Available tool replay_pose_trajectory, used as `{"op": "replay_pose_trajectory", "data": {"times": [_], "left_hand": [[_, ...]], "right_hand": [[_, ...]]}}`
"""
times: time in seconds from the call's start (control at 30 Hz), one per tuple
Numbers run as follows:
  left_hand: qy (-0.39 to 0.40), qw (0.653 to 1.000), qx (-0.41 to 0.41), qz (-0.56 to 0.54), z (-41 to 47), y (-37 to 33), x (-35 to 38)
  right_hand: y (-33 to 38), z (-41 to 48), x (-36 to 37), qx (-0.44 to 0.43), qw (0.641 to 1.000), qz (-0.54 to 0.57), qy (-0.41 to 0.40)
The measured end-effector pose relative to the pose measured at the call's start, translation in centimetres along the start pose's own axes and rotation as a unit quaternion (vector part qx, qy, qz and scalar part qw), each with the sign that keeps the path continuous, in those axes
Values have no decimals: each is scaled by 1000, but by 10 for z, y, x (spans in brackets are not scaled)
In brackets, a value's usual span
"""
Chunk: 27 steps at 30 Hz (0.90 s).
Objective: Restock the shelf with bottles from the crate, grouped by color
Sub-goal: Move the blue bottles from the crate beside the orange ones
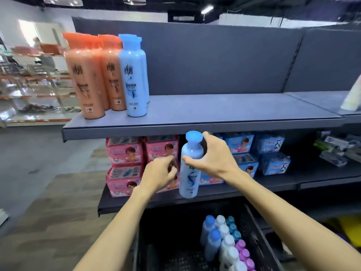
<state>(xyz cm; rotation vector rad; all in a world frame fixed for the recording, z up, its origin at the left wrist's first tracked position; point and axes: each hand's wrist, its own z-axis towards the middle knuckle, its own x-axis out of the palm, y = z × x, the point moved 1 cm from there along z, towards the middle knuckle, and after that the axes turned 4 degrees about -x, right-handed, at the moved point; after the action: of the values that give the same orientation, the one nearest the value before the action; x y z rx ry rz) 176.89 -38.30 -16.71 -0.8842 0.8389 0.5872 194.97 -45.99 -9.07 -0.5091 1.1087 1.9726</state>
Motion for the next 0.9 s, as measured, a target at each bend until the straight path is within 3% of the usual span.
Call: {"op": "replay_pose_trajectory", "data": {"times": [0.43, 0.9], "left_hand": [[-69, 986, 145, 50, 33, -32, -112], [-154, 977, 107, 97, 69, -43, -180]], "right_hand": [[62, 63, -48, -48, 997, 14, -66], [116, 120, -92, -53, 995, 21, -86]]}}
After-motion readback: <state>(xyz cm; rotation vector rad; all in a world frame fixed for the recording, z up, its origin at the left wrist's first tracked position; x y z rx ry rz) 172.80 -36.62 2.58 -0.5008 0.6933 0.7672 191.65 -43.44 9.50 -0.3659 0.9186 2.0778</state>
